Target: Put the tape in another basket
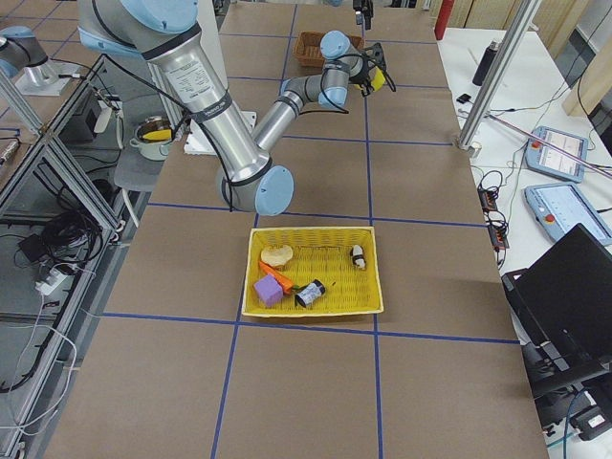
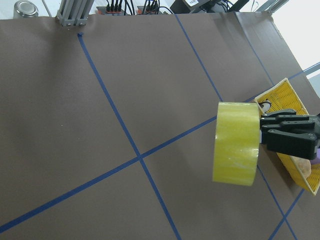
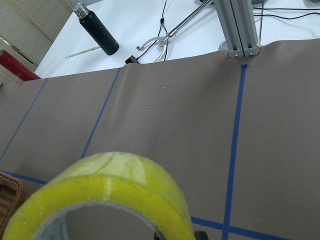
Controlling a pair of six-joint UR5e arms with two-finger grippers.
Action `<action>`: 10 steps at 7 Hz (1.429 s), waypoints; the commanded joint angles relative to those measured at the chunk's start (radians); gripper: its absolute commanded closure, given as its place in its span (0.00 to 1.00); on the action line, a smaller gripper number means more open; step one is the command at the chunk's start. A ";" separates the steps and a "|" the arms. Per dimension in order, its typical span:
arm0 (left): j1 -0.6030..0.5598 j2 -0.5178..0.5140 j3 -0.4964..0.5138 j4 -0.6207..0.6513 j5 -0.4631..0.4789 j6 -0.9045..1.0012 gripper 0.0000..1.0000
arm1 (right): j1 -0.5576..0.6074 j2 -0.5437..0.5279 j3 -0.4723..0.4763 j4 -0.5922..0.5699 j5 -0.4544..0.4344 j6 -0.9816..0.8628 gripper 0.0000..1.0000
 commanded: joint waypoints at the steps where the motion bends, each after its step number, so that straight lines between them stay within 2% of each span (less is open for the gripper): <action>1: 0.041 -0.008 0.026 -0.006 0.082 -0.027 0.02 | -0.024 0.008 0.004 0.010 -0.002 0.002 1.00; 2: 0.043 -0.017 0.041 -0.018 0.103 -0.097 0.02 | -0.025 0.010 0.009 0.010 -0.002 0.002 1.00; 4: 0.087 -0.026 0.116 -0.218 0.110 -0.163 0.02 | -0.044 0.016 0.009 0.010 -0.022 0.002 1.00; 5: 0.104 -0.028 0.118 -0.257 0.137 -0.194 0.02 | -0.050 0.016 0.008 0.022 -0.039 0.002 1.00; 7: 0.132 -0.043 0.106 -0.311 0.191 -0.268 0.02 | -0.056 0.014 0.008 0.022 -0.039 0.002 1.00; 10: 0.182 -0.045 0.107 -0.334 0.251 -0.268 0.02 | -0.065 0.016 0.011 0.030 -0.039 0.002 1.00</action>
